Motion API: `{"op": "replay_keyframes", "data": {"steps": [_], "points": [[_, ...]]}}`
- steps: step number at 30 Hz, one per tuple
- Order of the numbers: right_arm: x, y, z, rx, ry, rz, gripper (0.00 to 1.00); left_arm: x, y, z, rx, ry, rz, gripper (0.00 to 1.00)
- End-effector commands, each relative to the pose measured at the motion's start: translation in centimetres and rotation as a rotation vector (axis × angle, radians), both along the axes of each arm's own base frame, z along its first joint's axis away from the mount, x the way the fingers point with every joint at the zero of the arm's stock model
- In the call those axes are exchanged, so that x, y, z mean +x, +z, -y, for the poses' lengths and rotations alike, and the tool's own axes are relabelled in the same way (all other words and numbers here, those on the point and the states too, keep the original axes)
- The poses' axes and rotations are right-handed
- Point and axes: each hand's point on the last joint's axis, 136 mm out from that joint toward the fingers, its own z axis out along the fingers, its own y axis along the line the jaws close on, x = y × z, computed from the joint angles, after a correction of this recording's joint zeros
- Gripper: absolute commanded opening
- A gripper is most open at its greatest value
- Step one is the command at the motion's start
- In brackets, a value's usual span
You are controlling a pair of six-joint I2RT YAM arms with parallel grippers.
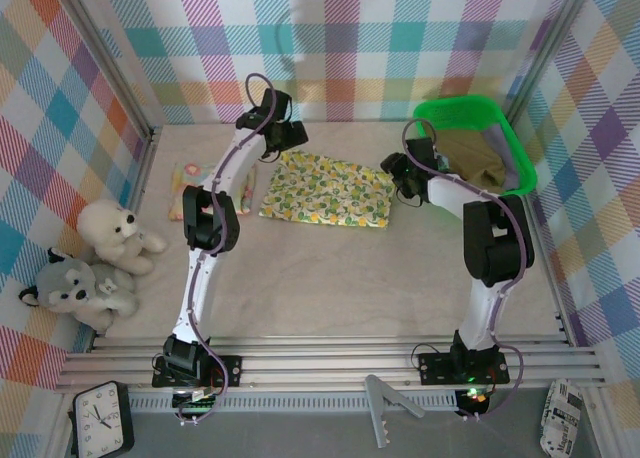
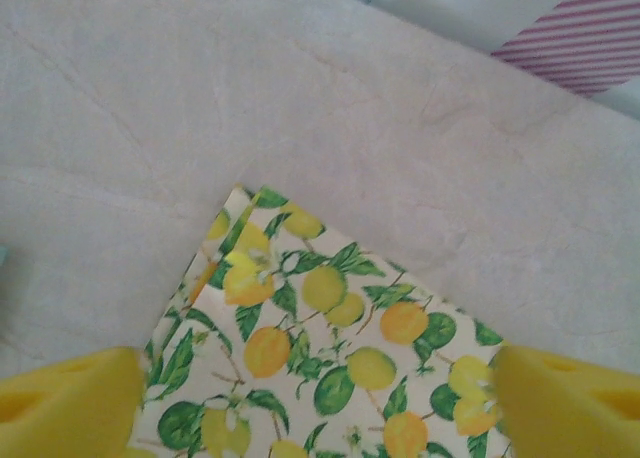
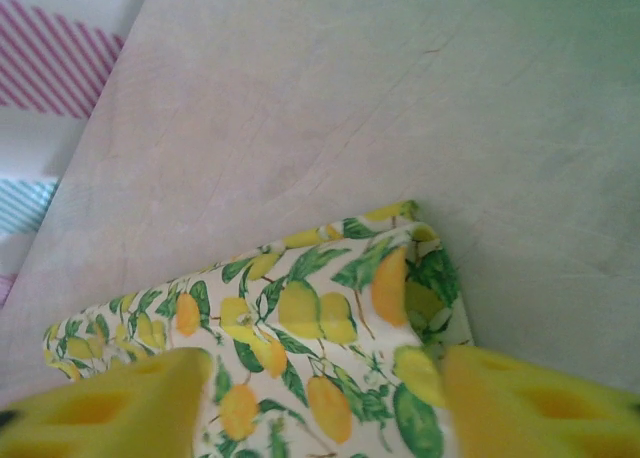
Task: Fold and stack the skirts
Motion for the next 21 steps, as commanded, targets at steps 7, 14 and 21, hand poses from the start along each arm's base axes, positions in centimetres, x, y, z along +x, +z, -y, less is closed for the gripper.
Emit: {"op": "replay_keyframes", "data": {"steps": [7, 14, 21], "points": [[-3.1, 4.0, -5.7, 0.003, 0.273, 0.074, 0.99, -6.0, 0.8, 4.5, -0.256, -0.159, -0.120, 1.00], [-2.2, 0.0, -8.5, 0.094, 0.336, -0.043, 0.99, -6.5, -5.1, 5.9, -0.293, -0.136, -0.263, 1.00], [-5.1, -3.6, -9.1, 0.084, 0.463, -0.177, 0.99, -11.8, -10.0, 4.5, -0.263, -0.092, -0.375, 1.00]]}}
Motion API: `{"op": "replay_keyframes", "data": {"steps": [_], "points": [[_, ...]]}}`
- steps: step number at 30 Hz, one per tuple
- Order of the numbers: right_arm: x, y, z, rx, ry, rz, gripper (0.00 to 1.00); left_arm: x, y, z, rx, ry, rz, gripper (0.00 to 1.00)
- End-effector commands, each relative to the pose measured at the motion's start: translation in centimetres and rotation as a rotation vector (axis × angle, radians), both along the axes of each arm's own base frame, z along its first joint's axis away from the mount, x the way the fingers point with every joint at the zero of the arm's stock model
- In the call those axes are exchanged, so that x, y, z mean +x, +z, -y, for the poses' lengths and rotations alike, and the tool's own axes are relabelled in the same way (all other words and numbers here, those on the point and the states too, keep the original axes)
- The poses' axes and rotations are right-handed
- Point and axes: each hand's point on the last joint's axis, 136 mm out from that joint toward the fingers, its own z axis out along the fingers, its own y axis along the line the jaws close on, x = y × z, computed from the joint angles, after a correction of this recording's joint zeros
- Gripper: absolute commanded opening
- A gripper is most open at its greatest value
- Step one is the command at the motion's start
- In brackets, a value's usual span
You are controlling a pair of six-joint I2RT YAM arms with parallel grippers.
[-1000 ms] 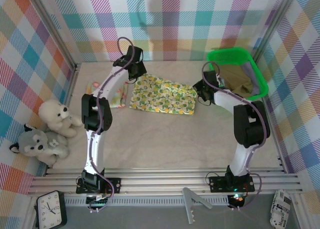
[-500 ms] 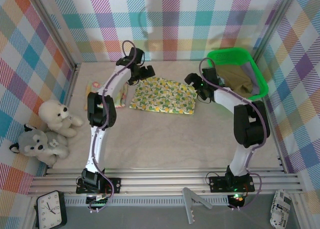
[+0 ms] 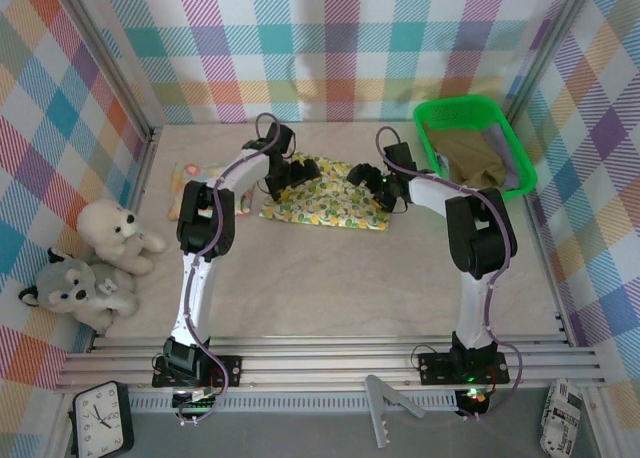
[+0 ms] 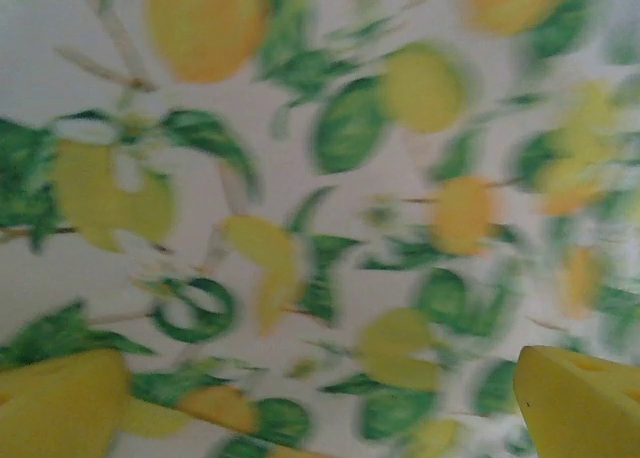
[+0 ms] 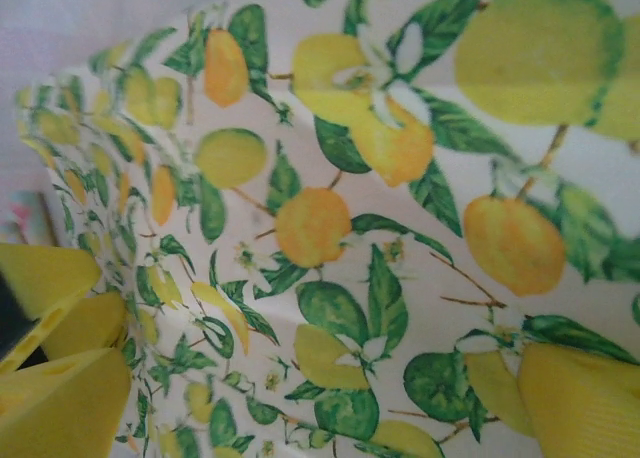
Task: Fold and stack the skirts
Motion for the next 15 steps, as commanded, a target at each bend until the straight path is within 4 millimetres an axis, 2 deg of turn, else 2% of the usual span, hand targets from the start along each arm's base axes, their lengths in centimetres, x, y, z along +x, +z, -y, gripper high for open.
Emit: {"op": "replay_keyframes", "data": {"steps": [1, 6, 8, 10, 12, 14, 15], "points": [[-1.9, -0.6, -0.5, 0.004, 0.113, -0.046, 0.99, -4.5, -2.2, -0.5, -0.004, 0.018, -0.105, 1.00], [-5.2, -2.2, -0.3, -0.026, 0.239, -0.094, 0.99, -11.1, -4.2, -0.5, -0.025, 0.018, -0.196, 1.00], [-6.2, -1.8, 0.3, -0.060, 0.268, -0.087, 0.99, -12.9, -3.0, -0.2, -0.070, 0.035, -0.195, 1.00], [-6.5, -0.2, 0.1, -0.050, 0.289, -0.051, 0.99, -13.5, -0.3, 0.3, -0.142, 0.053, -0.160, 1.00], [-6.2, 1.9, -0.7, 0.002, 0.308, -0.010, 0.99, -13.0, 2.6, 0.6, -0.171, 0.064, -0.100, 1.00], [-5.5, 4.0, -1.9, 0.081, 0.301, 0.023, 0.99, -11.8, 5.4, 0.4, -0.163, 0.073, -0.029, 1.00], [-5.0, 4.7, -2.5, 0.121, 0.292, 0.039, 0.99, -11.0, 6.1, 0.2, -0.153, 0.080, -0.007, 1.00]]}}
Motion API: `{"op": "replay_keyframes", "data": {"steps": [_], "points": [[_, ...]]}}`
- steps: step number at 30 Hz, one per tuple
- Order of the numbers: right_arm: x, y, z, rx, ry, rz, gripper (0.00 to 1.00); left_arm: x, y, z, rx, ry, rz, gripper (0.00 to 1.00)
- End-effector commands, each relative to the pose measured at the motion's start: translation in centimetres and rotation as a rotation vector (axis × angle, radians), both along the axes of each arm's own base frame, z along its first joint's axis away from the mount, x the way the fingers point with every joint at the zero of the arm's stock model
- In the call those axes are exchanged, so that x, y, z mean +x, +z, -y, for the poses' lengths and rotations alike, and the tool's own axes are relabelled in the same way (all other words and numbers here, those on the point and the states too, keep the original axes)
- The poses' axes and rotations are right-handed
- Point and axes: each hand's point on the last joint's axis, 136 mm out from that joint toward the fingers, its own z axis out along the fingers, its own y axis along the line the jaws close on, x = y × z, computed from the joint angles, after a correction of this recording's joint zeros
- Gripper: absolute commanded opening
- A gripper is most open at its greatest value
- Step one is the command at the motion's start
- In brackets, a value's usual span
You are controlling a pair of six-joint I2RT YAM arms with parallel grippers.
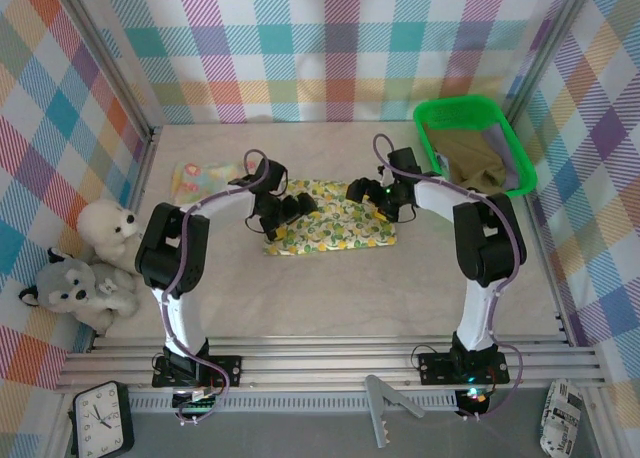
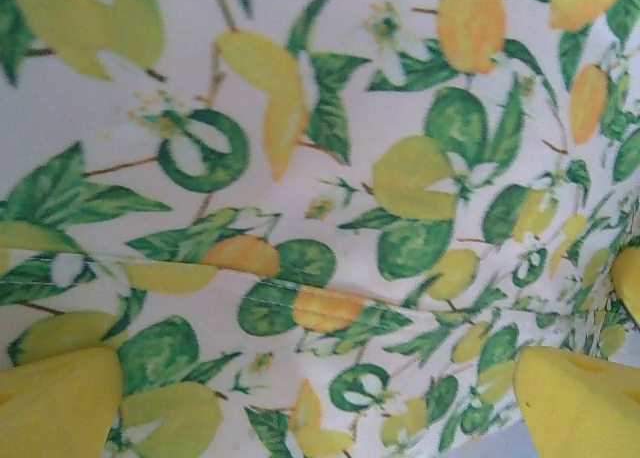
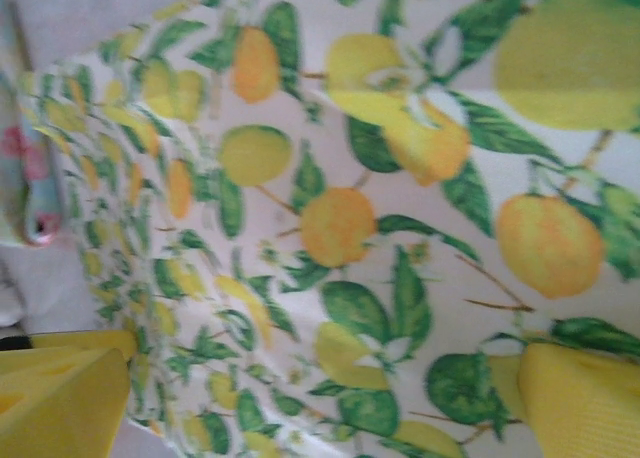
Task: Fold and stack the skirts
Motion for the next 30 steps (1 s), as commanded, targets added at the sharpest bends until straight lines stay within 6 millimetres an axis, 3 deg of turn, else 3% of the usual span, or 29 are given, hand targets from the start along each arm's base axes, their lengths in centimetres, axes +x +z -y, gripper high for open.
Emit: {"op": "replay_keyframes", "data": {"steps": [1, 5, 10, 13, 19, 25, 30], "points": [[0.6, 4.2, -2.4, 0.161, 0.021, 0.051, 0.99, 2.9, 5.2, 0.1, -0.023, 0.050, 0.119, 1.00], [3.5, 5.4, -5.0, 0.268, -0.009, 0.094, 0.99, 7.9, 6.1, 0.9, -0.019, 0.045, 0.178, 1.00], [6.6, 4.9, -6.4, 0.307, -0.049, 0.115, 0.99, 13.3, 4.1, 0.5, 0.030, 0.099, 0.174, 1.00], [7.7, 4.1, -6.7, 0.305, -0.051, 0.114, 0.99, 15.1, 2.5, 0.2, 0.024, 0.136, 0.148, 1.00], [9.0, 0.6, -5.3, 0.245, -0.093, 0.089, 0.99, 15.9, -1.5, -1.4, 0.065, 0.177, 0.101, 1.00], [9.8, -2.9, 0.2, 0.153, -0.219, 0.066, 0.99, 14.8, -5.4, -3.9, 0.205, 0.158, 0.047, 1.00], [9.4, -2.8, 4.1, 0.091, -0.265, 0.075, 0.99, 14.1, -7.4, -4.2, 0.236, 0.120, 0.030, 1.00]]}}
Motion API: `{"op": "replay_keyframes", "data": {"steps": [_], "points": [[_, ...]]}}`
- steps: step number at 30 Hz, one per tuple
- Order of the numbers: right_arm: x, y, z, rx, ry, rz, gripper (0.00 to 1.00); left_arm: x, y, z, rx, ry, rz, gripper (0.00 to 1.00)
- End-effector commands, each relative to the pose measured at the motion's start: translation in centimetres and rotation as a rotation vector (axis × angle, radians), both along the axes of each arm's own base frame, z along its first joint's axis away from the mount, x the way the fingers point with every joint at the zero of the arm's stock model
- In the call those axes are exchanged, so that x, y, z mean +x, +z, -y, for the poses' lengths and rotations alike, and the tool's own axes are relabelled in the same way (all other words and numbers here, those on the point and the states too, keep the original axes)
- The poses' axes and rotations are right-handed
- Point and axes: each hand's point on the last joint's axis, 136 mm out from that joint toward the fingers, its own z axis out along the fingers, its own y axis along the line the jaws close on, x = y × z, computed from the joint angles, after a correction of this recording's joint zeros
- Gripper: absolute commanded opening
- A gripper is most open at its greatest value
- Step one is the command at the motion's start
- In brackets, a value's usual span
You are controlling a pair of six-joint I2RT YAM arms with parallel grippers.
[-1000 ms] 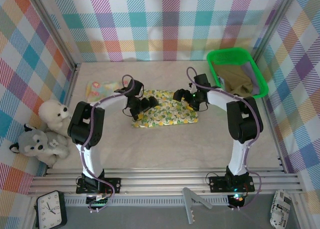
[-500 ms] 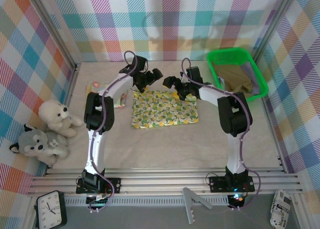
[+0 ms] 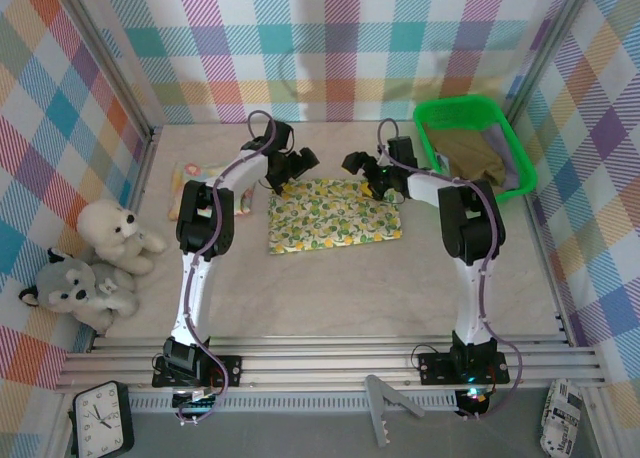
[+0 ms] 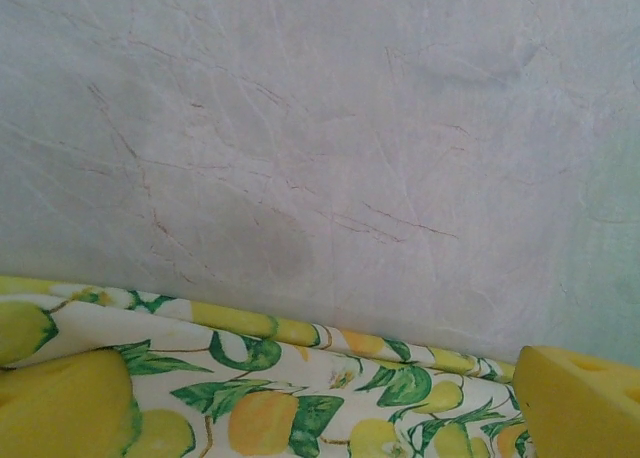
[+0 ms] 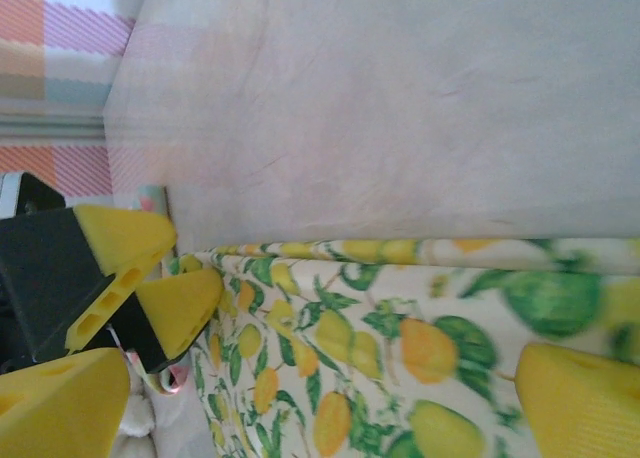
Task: Fold and stack the skirts
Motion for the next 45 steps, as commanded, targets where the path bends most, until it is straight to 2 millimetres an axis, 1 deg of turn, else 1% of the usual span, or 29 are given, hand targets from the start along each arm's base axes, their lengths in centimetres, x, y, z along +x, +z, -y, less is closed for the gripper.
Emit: {"op": "replay_keyframes", "data": {"steps": [1, 3, 5, 8, 10, 11, 12, 14, 16, 17, 20, 22, 23, 24, 26, 29, 31, 33, 35, 37, 39, 42, 44, 45], "points": [[-0.7, -2.2, 4.8, -0.135, -0.080, -0.037, 0.99, -2.5, -6.4, -3.2, 0.143, -0.002, -0.142, 1.00], [-1.1, -1.2, 5.5, -0.166, -0.081, -0.015, 0.99, -2.1, -5.8, -3.0, 0.138, -0.018, -0.126, 1.00], [-1.6, -0.2, 6.0, -0.199, -0.078, 0.005, 0.99, -1.6, -4.5, -2.6, 0.124, -0.035, -0.103, 1.00], [-2.7, 1.3, 6.2, -0.202, -0.069, 0.030, 0.99, -0.9, -1.1, -1.0, 0.049, -0.076, -0.055, 1.00], [-3.9, 2.3, 6.0, -0.177, -0.056, 0.031, 0.99, -0.9, 2.0, 1.0, -0.050, -0.106, -0.029, 1.00], [-4.6, 2.9, 5.9, -0.165, -0.049, 0.032, 0.99, -1.2, 3.8, 2.0, -0.094, -0.122, -0.013, 1.00], [-5.3, 3.2, 5.9, -0.159, -0.049, 0.029, 0.99, -1.6, 5.3, 2.8, -0.122, -0.140, 0.002, 1.00], [-6.8, 3.5, 6.3, -0.155, -0.061, 0.017, 0.99, -3.0, 8.3, 4.2, -0.136, -0.162, 0.034, 1.00], [-8.1, 3.8, 6.4, -0.134, -0.075, 0.014, 0.99, -4.6, 10.0, 5.2, -0.134, -0.173, 0.047, 1.00], [-8.8, 3.9, 6.3, -0.111, -0.072, 0.011, 0.99, -5.6, 10.4, 6.0, -0.140, -0.181, 0.042, 1.00], [-10.3, 4.4, 5.1, -0.028, -0.019, 0.002, 0.99, -8.3, 10.0, 8.7, -0.194, -0.216, -0.003, 1.00], [-11.1, 4.2, 4.5, 0.008, 0.013, -0.014, 0.99, -9.6, 9.0, 10.1, -0.226, -0.227, -0.035, 1.00], [-11.3, 4.0, 4.4, 0.020, 0.018, -0.021, 0.99, -10.1, 8.2, 10.4, -0.230, -0.227, -0.051, 1.00], [-11.6, 3.5, 4.4, 0.026, 0.019, -0.033, 0.99, -10.4, 7.4, 10.6, -0.222, -0.227, -0.064, 1.00], [-11.9, 2.4, 4.4, 0.031, 0.010, -0.065, 0.99, -10.9, 4.9, 11.0, -0.218, -0.224, -0.105, 1.00], [-12.1, 1.2, 4.1, 0.066, 0.008, -0.100, 0.99, -11.1, 1.2, 10.6, -0.174, -0.219, -0.152, 1.00], [-12.1, 1.0, 4.0, 0.077, 0.002, -0.107, 0.99, -11.4, -0.6, 10.3, -0.145, -0.221, -0.182, 1.00], [-12.2, 1.0, 4.2, 0.068, -0.007, -0.109, 0.99, -11.6, -1.9, 9.9, -0.115, -0.223, -0.205, 1.00], [-12.3, 1.4, 4.7, 0.037, -0.024, -0.103, 0.99, -11.7, -2.5, 9.8, -0.102, -0.241, -0.207, 1.00], [-12.4, 1.7, 5.6, -0.007, -0.059, -0.097, 0.99, -11.7, -2.1, 10.3, -0.126, -0.273, -0.186, 1.00], [-12.6, 2.1, 6.5, -0.042, -0.104, -0.082, 0.99, -11.7, -0.6, 10.9, -0.149, -0.314, -0.154, 1.00], [-12.9, 2.6, 8.0, -0.084, -0.196, -0.073, 0.99, -11.8, 3.1, 11.1, -0.152, -0.366, -0.081, 1.00], [-13.4, 2.3, 8.9, -0.099, -0.253, -0.092, 0.99, -12.1, 5.5, 10.5, -0.100, -0.390, -0.034, 0.97], [-13.7, 2.1, 9.1, -0.101, -0.267, -0.103, 0.99, -12.4, 6.2, 10.3, -0.069, -0.403, -0.020, 0.93]]}}
